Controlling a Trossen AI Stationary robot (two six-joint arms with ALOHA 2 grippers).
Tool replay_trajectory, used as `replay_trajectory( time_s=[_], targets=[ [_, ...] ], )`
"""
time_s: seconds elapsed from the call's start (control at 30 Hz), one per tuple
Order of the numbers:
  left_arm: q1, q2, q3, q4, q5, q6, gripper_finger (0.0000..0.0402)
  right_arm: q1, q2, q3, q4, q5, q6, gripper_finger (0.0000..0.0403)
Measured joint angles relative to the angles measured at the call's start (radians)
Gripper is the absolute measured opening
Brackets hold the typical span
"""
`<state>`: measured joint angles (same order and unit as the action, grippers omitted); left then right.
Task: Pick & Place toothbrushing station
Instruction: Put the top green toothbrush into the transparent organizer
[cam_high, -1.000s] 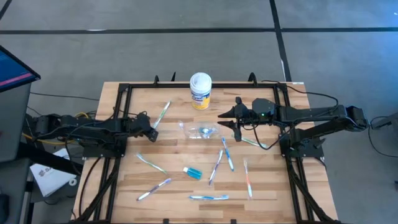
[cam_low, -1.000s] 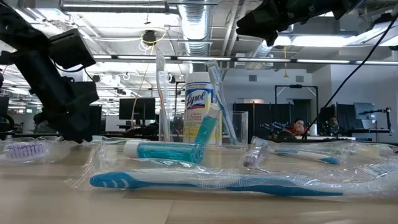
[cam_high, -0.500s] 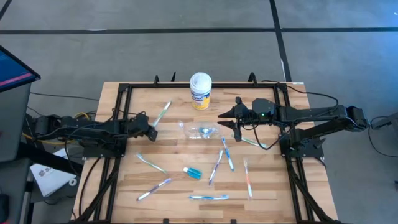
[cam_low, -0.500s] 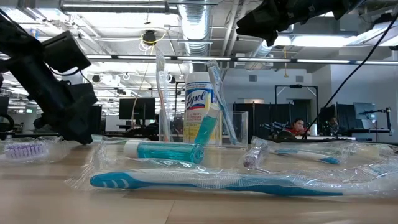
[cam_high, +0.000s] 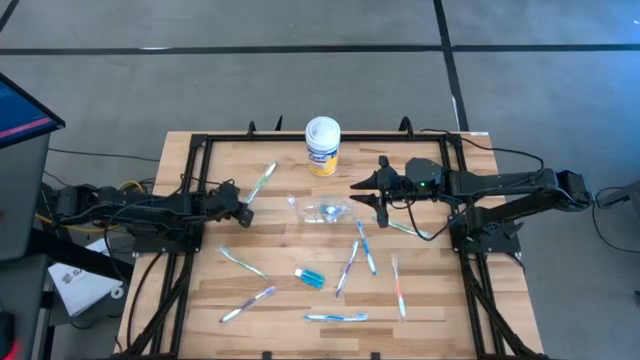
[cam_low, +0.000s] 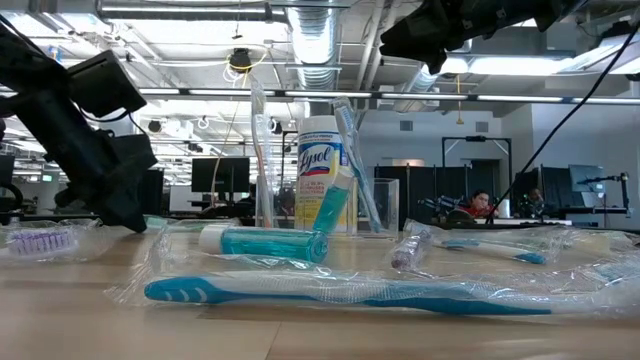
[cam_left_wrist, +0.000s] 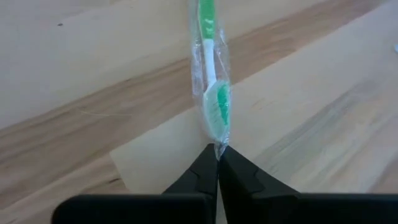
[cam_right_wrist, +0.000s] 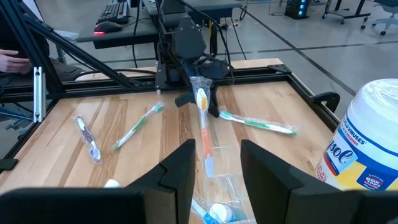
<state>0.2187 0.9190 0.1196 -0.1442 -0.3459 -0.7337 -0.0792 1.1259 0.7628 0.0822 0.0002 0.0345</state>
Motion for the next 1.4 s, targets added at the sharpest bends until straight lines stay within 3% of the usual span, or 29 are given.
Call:
replay_trajectory(
  time_s=[0.3,1.0,1.2,1.4],
  targets=[
    [-0.035,-0.06,-0.002,0.01,0.02,0.001,0.0,0.0,0.0,0.0,0.0,0.0,0.0,0.0118],
    [-0.052,-0.059,0.0,0.036,0.006,-0.007,0.0,0.0,0.0,0.0,0.007,0.0,0.0,0.0118],
    [-0.051,-0.062,0.004,0.041,0.048,-0.007,0.0,0.0,0.0,0.0,0.008,0.0,-0.017,0.0118],
    [-0.051,-0.062,0.086,0.042,0.171,0.019,0.0,0.0,0.0,0.0,0.021,0.0,-0.071,0.0118]
  ],
)
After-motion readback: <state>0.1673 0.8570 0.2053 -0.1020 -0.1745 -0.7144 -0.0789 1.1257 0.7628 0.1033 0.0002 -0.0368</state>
